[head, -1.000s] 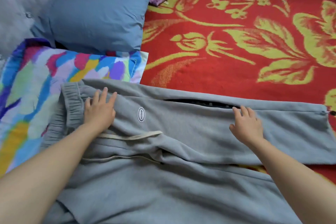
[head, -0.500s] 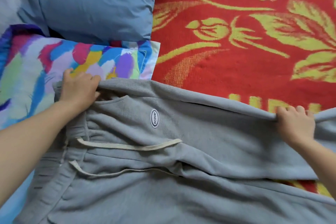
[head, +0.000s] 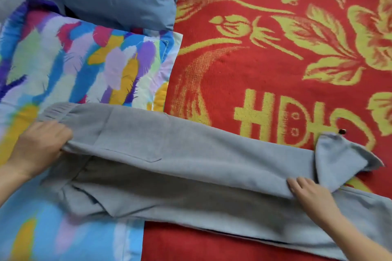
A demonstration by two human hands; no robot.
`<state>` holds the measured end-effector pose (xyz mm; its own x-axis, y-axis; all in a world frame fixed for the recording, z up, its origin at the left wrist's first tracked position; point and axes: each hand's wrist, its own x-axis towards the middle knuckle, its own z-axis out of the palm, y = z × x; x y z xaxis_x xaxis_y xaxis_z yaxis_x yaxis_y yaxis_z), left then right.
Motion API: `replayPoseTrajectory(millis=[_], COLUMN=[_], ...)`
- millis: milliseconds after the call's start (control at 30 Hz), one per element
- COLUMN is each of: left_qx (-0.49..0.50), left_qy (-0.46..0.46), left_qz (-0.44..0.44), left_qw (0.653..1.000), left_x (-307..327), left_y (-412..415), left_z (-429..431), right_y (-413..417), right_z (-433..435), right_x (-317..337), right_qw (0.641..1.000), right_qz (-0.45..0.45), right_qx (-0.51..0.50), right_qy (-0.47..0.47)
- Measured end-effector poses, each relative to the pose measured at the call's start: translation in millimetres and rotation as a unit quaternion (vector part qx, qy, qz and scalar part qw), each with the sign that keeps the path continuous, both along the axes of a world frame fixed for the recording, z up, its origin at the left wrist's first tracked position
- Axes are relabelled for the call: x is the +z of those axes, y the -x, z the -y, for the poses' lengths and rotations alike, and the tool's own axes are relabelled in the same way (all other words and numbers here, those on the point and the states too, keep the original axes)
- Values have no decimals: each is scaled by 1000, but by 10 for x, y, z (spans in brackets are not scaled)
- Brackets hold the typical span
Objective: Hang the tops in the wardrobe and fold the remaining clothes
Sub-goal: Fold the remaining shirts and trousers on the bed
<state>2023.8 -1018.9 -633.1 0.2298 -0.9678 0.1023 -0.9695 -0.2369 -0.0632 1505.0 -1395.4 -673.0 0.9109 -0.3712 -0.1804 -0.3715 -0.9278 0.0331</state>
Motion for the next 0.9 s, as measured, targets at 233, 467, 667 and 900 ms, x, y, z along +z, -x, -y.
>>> replayPoseTrajectory(millis=[233, 467, 667, 900], left_qx=[21, 105, 77, 118], left_qy=[-71, -94, -46, -25], left_qz=[-21, 31, 63, 111], left_qw=[997, 989, 994, 987], left_x=[-276, -318, -490, -696], left_y=[556, 1042, 1674, 2206], left_z=[-550, -308, -22, 200], right_y=[647, 393, 248, 201], right_z=[-897, -994, -779, -427], right_x=[-182, -211, -209, -206], right_qw=[992, 922, 941, 914], right_qz=[-73, -283, -179, -89], right_qx=[-99, -252, -277, -394], right_qy=[-41, -85, -73, -47])
